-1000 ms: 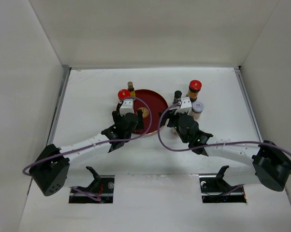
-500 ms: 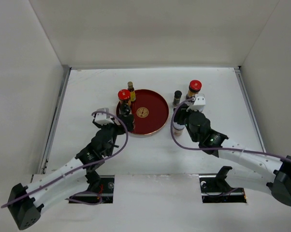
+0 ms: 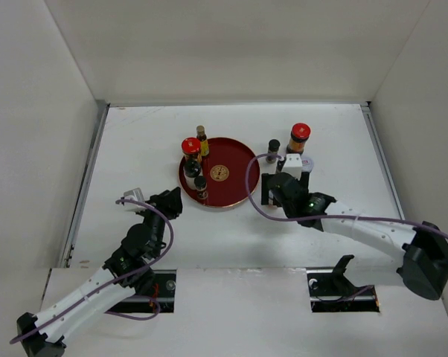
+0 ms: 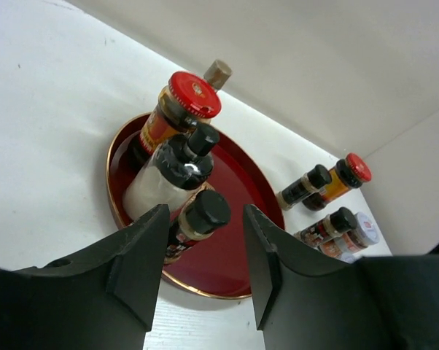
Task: Organize the condiment bottles
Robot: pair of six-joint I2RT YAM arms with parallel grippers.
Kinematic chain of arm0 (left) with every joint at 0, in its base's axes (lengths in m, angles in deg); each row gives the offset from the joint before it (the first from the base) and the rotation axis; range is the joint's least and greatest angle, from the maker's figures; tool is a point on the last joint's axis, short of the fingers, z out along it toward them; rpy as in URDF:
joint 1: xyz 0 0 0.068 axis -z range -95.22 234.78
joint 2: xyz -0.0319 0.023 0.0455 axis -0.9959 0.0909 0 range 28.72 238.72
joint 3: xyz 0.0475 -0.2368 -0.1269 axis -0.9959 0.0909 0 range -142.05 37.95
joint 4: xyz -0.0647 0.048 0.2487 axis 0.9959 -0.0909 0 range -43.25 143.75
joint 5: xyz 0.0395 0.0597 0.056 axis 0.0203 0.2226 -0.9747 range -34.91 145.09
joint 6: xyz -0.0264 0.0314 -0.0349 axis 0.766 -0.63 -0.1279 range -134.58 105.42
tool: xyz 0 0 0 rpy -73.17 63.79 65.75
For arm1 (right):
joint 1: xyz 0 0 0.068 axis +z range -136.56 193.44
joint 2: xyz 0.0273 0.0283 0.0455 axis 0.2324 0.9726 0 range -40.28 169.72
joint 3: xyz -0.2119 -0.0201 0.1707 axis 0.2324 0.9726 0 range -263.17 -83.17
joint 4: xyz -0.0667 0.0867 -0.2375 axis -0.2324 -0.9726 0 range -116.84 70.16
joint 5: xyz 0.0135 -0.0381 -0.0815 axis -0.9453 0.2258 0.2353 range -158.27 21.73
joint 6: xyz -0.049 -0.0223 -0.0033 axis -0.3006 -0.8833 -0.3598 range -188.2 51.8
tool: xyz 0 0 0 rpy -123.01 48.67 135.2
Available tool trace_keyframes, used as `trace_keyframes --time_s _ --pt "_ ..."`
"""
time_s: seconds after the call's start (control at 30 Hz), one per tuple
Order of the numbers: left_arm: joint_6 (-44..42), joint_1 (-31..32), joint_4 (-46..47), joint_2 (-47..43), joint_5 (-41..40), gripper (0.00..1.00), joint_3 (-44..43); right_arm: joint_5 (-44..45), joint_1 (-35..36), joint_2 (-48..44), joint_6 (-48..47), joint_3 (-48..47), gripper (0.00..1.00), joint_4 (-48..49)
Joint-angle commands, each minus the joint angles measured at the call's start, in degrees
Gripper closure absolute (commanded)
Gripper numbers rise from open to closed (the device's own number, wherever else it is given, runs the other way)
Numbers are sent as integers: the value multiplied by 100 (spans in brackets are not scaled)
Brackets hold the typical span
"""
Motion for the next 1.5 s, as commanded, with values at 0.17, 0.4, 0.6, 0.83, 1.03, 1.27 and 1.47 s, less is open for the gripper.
trace_keyframes --time_s 0.17,0.4,0.6,0.83,1.03,1.27,1.47 --pt "280 -82 44 308 224 54 58 -98 -166 724 109 -442 0 468" --pt "280 -248 132 324 242 53 137 -326 -500 1006 -22 -275 8 890" --pt "280 -284 237 465 268 52 164 -353 -492 1033 -40 -283 39 1163" --pt "289 -293 229 421 251 52 190 -46 -185 181 13 -511 46 742" --pt "333 -433 158 333 180 52 225 -396 -44 293 -303 -1345 46 618" --pt "386 -530 44 245 181 52 225 -827 -114 2172 -857 -3154 45 1057" --pt "386 -548 79 333 172 52 251 -1135 -421 4106 -1095 -5061 44 1014"
